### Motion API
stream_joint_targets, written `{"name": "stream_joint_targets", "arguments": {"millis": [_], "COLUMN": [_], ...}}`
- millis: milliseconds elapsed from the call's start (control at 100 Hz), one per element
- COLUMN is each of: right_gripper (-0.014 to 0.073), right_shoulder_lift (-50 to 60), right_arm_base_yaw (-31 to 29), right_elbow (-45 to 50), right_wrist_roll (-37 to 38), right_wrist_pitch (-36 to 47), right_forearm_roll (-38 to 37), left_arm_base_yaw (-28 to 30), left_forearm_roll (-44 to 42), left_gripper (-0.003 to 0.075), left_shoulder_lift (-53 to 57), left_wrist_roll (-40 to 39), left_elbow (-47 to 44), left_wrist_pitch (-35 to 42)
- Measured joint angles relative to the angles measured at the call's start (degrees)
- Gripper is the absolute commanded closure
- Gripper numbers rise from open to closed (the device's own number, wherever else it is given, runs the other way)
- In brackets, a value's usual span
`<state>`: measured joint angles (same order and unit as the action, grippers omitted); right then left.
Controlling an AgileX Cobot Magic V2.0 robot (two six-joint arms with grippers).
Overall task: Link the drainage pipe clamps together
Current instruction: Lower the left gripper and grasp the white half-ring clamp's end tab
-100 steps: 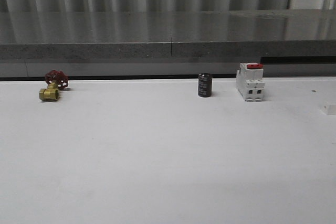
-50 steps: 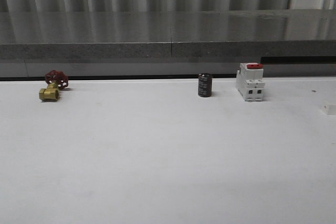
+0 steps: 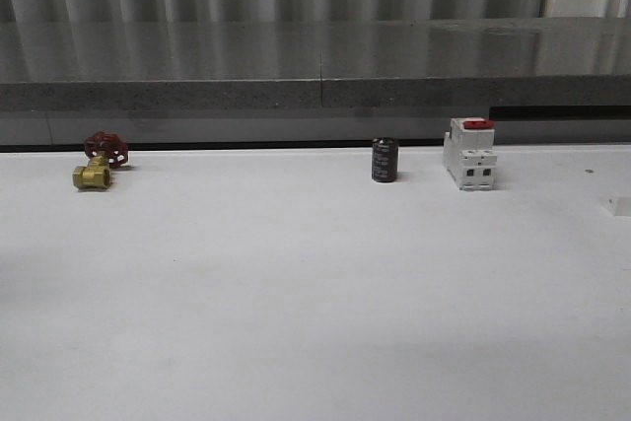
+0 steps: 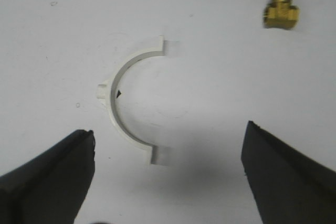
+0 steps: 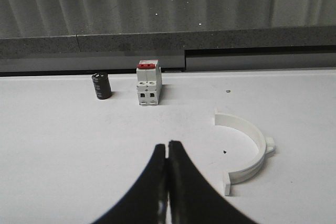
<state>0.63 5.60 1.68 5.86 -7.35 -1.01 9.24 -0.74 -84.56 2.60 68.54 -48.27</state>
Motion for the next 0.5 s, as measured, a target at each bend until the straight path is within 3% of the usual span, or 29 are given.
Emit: {"name": "stream_joint_targets", "arguments": {"millis": [260, 500], "right_gripper": [0.0661, 0.0661], "right_shoulder_lift": [0.0, 0.0], "right_arm_base_yaw": [0.0, 0.0], "right_elbow": [0.0, 0.0], "right_wrist_roll": [0.0, 0.0], "right_wrist_pitch": [0.0, 0.0], "right_forearm_roll": [0.0, 0.0], "left_arm_base_yaw": [7.7, 9.0], "left_forearm_roll": [3.5, 3.7], "left_gripper": [0.0155, 0.0155], "left_shoulder_lift": [-15.4, -25.5], "left_wrist_roll": [7.4, 9.7], "left_elbow": [3.7, 6.3], "left_wrist_pitch": [4.9, 7.1]}}
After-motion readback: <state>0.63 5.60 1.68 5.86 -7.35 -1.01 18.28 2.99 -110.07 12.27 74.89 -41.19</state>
